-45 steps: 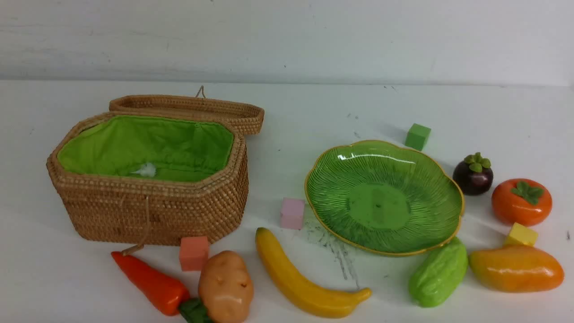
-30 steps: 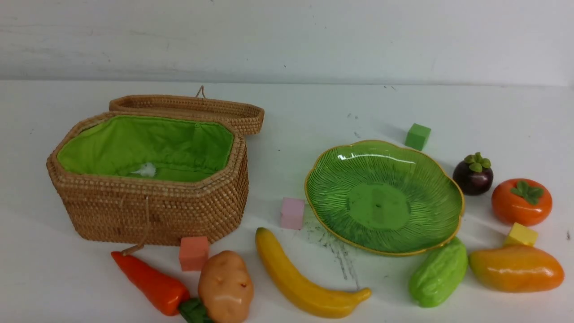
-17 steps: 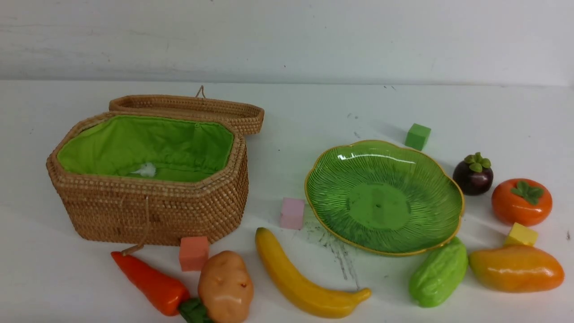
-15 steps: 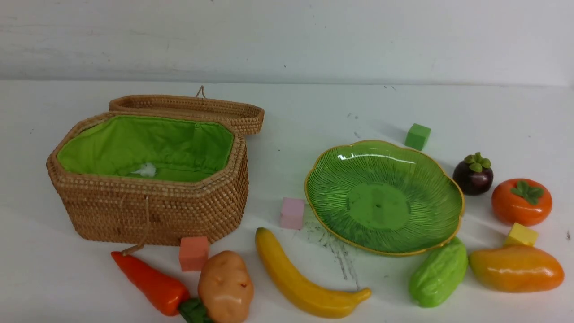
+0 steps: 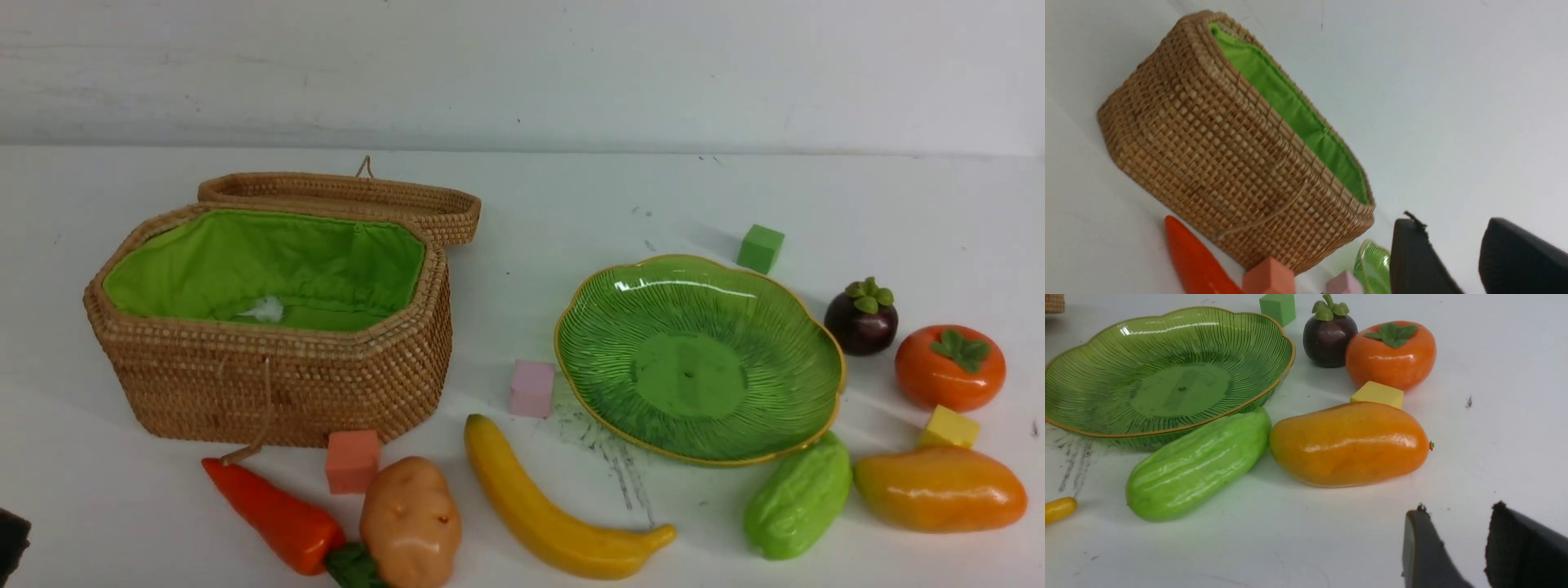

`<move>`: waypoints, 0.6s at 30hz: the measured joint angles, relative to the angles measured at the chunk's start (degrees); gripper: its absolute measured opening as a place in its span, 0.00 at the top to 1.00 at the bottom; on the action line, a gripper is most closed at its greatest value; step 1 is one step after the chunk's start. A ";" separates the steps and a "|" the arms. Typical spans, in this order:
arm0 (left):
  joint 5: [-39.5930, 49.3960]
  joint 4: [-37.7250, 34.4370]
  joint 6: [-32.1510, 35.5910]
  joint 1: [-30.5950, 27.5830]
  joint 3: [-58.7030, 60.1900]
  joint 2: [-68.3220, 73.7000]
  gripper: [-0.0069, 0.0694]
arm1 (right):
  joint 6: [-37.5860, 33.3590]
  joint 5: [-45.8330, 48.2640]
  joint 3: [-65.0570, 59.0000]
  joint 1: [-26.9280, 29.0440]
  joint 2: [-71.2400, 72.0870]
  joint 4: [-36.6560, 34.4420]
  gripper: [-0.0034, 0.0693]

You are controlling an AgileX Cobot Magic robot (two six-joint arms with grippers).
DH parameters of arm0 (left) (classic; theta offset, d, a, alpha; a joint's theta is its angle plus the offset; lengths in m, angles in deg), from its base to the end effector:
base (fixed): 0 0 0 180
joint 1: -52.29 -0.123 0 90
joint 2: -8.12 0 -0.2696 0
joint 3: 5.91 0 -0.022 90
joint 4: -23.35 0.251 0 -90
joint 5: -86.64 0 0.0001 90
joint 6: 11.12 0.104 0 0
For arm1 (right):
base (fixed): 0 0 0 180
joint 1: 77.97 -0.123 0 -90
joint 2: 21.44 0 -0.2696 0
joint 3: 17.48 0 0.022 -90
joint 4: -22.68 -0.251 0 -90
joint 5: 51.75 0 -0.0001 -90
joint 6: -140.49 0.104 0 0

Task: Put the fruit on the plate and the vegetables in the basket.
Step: Use the left arm to grab a carrot and put it into the left basket

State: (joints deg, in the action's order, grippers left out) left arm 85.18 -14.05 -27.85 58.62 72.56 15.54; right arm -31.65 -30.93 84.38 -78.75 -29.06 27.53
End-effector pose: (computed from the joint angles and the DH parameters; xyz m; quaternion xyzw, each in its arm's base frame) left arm 0.0846 -0.0078 0.2072 -0.2782 0.6138 -0.3674 0.6410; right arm 0.0811 -0.0020 0.1696 0.0268 0.8008 0.0094 0.5982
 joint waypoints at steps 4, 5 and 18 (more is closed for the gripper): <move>2.91 -1.75 -0.14 0.00 -1.27 0.00 0.63 | 0.00 -0.13 0.00 0.00 0.00 0.44 0.62; 5.59 -1.75 0.68 0.00 -2.90 0.00 0.68 | 0.41 -0.42 0.00 0.00 0.00 0.05 0.62; 21.73 -0.87 19.34 0.00 -16.49 0.00 0.93 | 13.10 -16.31 -0.18 0.00 0.00 -21.37 0.63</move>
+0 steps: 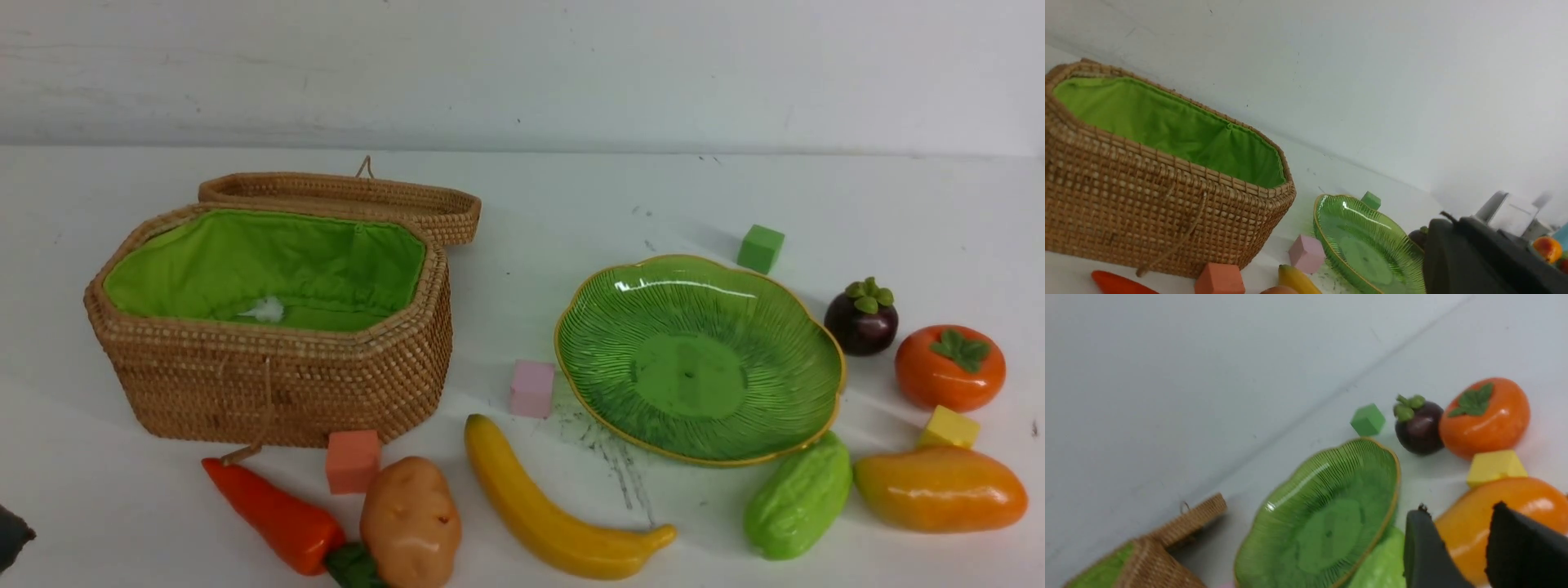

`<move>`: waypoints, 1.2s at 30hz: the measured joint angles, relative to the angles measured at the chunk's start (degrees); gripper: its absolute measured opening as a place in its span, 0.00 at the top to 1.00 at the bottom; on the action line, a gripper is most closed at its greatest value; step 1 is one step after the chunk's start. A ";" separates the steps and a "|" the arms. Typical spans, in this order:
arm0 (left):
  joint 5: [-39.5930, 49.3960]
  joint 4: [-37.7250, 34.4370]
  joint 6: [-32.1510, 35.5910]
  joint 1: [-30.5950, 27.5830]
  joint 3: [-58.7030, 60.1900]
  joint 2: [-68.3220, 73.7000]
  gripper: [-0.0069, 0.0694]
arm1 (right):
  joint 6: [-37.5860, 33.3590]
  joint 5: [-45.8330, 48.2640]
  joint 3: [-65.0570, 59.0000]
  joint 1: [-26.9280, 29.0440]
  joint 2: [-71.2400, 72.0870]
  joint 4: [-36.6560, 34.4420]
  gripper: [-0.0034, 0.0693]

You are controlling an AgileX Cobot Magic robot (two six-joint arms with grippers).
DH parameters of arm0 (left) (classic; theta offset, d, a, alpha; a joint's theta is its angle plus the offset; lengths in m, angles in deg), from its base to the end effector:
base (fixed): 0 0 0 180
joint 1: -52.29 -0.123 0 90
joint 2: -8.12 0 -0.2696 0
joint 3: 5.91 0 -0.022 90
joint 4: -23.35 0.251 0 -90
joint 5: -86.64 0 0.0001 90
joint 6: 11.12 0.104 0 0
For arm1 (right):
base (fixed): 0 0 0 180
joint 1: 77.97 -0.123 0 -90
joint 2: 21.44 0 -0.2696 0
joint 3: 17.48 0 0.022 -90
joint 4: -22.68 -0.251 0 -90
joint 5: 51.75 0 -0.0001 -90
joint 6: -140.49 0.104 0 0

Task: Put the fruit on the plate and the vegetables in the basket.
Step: Use the left arm to grab a carrot and put it into the left basket

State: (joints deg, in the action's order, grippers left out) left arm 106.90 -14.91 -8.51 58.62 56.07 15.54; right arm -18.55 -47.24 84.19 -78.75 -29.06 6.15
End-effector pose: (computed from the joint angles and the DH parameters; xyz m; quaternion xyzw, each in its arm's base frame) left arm 0.0583 -0.0290 0.2745 -0.0839 0.6747 -0.3196 0.6600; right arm 0.0855 0.0035 0.1978 0.2154 0.6753 0.2384 0.6639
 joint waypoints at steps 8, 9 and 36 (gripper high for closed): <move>8.38 0.08 5.55 0.00 -5.41 10.32 0.93 | -2.84 18.35 13.91 -3.33 -5.88 -1.13 0.83; 11.04 0.31 6.66 0.00 -7.39 13.14 0.93 | -5.46 22.92 18.06 -4.62 -8.31 -1.13 0.86; 43.62 6.80 39.88 3.64 -34.80 56.49 0.93 | -45.71 68.03 67.79 -15.19 -31.36 -13.86 0.89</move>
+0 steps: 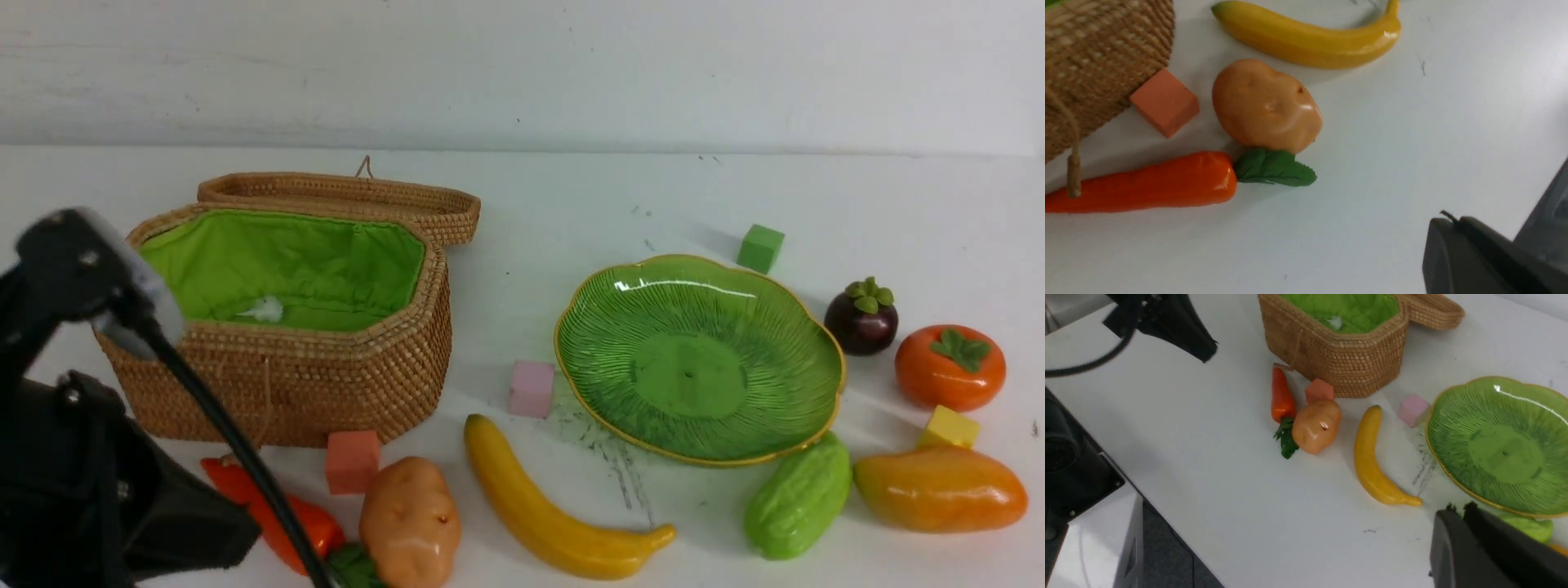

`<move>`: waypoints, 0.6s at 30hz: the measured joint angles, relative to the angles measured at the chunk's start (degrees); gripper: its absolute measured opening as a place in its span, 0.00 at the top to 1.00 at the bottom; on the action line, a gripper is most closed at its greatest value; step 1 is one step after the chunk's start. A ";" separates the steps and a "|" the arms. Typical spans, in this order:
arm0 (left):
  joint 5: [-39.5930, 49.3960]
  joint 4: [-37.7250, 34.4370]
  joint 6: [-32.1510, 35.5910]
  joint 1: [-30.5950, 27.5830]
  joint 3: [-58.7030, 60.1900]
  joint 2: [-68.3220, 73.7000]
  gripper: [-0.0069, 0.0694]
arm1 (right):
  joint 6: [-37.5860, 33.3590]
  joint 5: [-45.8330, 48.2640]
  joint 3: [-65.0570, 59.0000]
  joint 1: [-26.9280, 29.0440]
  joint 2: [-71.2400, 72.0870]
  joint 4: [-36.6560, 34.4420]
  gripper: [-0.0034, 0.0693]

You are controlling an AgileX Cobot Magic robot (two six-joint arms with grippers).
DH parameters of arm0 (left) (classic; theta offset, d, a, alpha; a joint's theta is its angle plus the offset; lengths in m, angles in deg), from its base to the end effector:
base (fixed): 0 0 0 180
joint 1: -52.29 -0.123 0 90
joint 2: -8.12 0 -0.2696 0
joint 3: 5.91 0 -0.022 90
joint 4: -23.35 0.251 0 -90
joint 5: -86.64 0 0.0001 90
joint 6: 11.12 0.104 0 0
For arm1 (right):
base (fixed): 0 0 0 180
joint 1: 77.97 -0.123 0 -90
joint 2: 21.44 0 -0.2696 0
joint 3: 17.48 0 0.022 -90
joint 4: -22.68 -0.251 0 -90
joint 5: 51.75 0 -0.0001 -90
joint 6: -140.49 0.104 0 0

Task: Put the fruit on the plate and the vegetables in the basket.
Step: Use the left arm to grab a carrot and put it into the left basket

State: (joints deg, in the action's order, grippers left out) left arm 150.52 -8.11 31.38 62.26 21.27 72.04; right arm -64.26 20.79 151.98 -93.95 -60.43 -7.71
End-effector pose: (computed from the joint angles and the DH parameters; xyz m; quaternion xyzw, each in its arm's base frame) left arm 0.1659 -0.0787 0.3018 0.3582 0.8711 -0.1945 0.2740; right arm 0.0307 0.0610 0.4273 -0.3428 0.7734 0.2204 0.4856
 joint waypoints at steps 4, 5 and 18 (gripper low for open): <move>-0.06 8.08 2.38 7.78 -0.62 2.72 0.93 | -3.54 0.00 0.00 -4.55 0.00 -1.02 0.89; -0.21 10.17 1.88 9.19 -1.12 3.59 0.93 | -4.10 0.00 0.00 -6.29 0.00 -0.96 0.89; -7.82 26.02 6.89 11.29 -3.31 18.00 0.68 | -5.12 0.00 0.00 -14.49 0.18 2.41 0.87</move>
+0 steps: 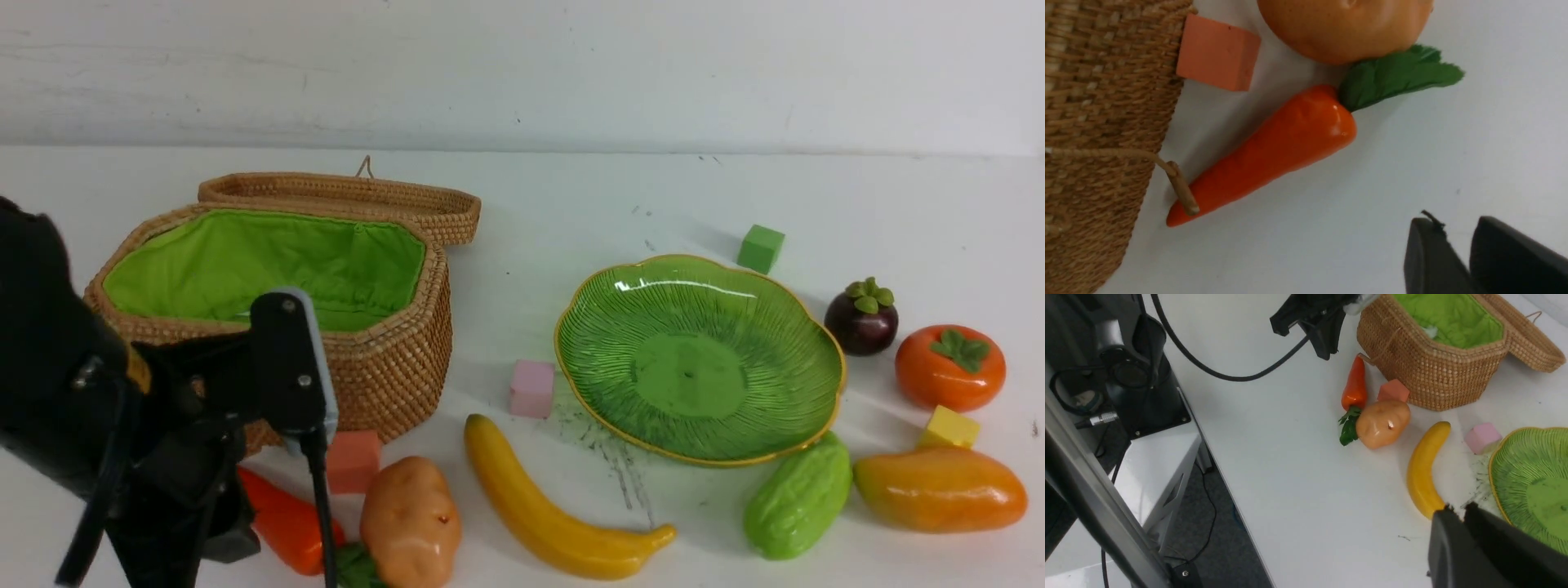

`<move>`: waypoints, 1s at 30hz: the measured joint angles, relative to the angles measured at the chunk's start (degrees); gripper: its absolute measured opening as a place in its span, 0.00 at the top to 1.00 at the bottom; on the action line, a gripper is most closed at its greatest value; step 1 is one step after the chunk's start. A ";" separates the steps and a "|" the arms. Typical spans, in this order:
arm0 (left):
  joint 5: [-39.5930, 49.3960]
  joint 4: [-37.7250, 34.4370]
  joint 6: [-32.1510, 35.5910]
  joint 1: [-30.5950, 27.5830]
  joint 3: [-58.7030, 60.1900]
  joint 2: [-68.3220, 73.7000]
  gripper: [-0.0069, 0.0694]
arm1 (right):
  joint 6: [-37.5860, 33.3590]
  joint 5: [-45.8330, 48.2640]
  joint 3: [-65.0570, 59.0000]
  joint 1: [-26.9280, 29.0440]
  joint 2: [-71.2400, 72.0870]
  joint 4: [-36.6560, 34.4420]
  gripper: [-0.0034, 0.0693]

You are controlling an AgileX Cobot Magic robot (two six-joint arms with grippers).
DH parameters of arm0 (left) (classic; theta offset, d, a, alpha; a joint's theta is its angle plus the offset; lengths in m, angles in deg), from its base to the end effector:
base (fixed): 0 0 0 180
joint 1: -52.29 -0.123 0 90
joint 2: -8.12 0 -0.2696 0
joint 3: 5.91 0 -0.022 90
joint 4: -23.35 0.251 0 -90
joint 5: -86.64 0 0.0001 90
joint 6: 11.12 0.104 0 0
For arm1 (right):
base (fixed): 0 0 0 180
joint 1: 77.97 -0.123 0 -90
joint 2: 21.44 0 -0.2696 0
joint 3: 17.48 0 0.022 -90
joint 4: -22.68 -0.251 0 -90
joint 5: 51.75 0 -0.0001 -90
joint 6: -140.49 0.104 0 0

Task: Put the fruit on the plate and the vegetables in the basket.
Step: Use the left arm to grab a carrot and put it into the left basket

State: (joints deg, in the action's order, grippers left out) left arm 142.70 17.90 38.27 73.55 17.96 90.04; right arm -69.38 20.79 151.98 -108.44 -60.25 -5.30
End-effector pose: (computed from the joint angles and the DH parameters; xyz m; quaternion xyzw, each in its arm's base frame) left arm 0.2226 -0.0954 0.2443 0.5540 0.8163 -0.0036 0.1633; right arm 0.0167 0.0638 0.4259 -0.4683 0.7089 0.2393 0.4700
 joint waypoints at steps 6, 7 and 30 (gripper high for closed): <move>-7.13 4.44 3.04 0.00 0.00 8.59 0.33 | 0.00 0.00 0.00 0.00 0.18 0.27 0.85; -8.46 5.45 4.83 0.00 0.00 10.26 0.29 | 0.00 0.00 0.00 0.00 0.18 0.27 0.85; -15.61 7.06 20.87 0.00 -0.86 25.89 0.41 | 0.00 0.00 0.00 0.00 0.18 0.66 0.84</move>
State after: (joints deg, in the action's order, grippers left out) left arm 127.09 24.97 59.14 73.55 17.10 115.93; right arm -69.38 20.79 151.98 -108.44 -60.07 -4.64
